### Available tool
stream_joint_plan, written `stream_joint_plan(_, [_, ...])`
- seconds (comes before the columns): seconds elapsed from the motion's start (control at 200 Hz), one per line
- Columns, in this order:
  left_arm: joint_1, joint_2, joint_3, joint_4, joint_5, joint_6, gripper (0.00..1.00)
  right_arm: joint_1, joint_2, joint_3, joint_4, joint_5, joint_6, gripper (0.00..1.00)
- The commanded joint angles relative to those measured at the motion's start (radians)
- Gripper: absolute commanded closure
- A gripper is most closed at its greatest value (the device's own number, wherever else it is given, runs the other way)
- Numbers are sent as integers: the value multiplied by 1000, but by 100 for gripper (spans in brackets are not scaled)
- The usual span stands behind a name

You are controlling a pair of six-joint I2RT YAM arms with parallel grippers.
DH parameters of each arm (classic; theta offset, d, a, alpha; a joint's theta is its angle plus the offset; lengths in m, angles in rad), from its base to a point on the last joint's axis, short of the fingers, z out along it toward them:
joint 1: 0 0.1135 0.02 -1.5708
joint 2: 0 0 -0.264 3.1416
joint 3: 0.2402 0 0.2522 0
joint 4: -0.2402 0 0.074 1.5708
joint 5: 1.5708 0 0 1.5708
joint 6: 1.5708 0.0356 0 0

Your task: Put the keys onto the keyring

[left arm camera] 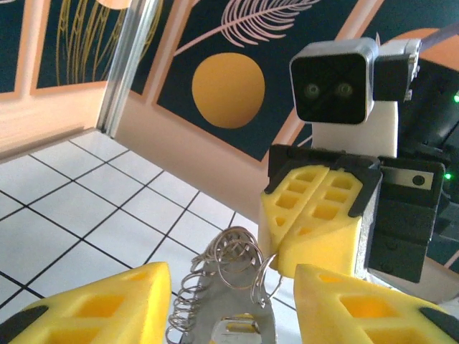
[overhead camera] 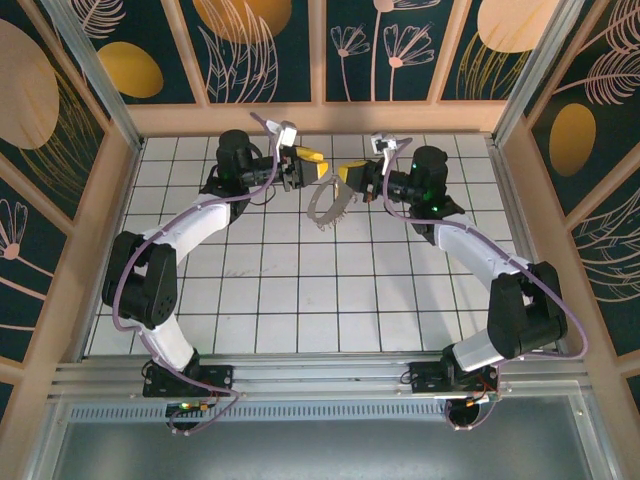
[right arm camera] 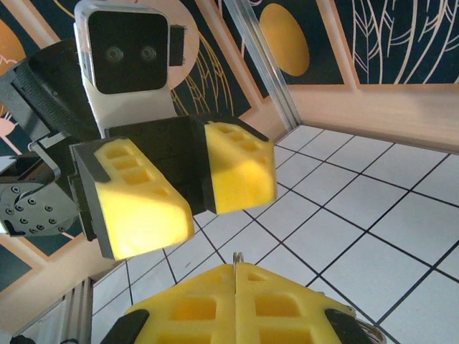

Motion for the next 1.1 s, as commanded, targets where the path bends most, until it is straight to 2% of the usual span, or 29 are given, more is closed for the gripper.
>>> stream_joint_plan(0.0, [0,-3,33,-47,60,53,52,-3,-26,29,2,-41,-38,100])
stream_joint_plan(0.706, [-24,53,57,56,127,-32,57,19,-7,37,57,-75,5,100])
stream_joint_plan(0.871, [-31,57,61,65,139,-36,65,20,-8,35,61,-70,7,100])
stream_joint_plan(0.961, [-32,59,52,81,150,-43,74,20,-5,35,63,-64,8,100])
stream_joint_plan(1.096, [-32,46,26,113,157,-54,72,16,-6,31,61,-46,9,100])
